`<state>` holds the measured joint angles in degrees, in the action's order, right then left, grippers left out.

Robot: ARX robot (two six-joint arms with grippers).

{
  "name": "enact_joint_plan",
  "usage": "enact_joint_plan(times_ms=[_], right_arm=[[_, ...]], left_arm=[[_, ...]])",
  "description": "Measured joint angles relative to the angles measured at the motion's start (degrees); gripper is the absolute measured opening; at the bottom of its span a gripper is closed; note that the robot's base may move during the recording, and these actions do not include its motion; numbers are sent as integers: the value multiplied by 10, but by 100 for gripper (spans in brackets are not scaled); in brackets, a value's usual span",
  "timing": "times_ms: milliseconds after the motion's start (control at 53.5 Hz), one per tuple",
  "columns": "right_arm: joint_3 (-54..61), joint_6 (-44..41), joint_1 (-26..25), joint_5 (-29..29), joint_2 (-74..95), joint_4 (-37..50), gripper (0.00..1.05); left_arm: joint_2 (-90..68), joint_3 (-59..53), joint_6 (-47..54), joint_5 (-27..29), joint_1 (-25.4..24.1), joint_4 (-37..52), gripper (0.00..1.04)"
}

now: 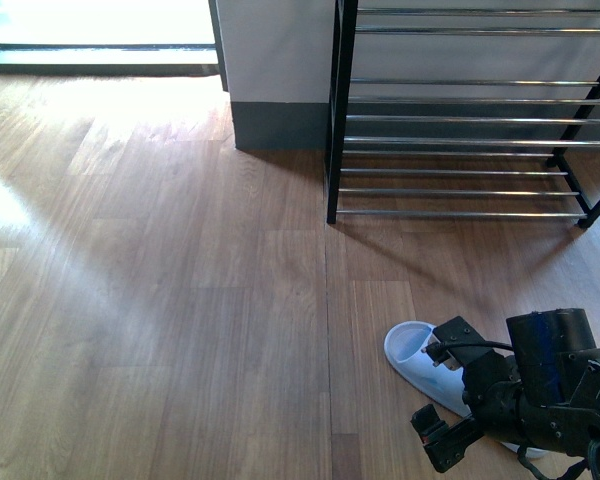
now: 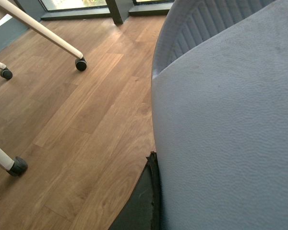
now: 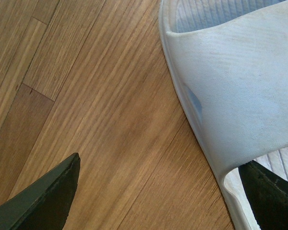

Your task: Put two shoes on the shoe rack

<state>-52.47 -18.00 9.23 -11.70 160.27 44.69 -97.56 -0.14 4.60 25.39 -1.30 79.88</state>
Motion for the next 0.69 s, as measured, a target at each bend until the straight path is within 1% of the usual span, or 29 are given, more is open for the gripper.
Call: enact_joint_plan(times_ms=[299, 635, 654, 691], right_arm=[[38, 2, 1, 5, -25, 3, 96], [39, 2, 1, 5, -32, 3, 96], [40, 1, 1, 7, -31, 8, 96], [53, -14, 2, 21, -15, 85, 96]], left_arm=[[0, 0, 0, 0, 0, 0, 2], [0, 0, 0, 0, 0, 0, 2], [0, 0, 0, 0, 0, 0, 2], [0, 0, 0, 0, 0, 0, 2]])
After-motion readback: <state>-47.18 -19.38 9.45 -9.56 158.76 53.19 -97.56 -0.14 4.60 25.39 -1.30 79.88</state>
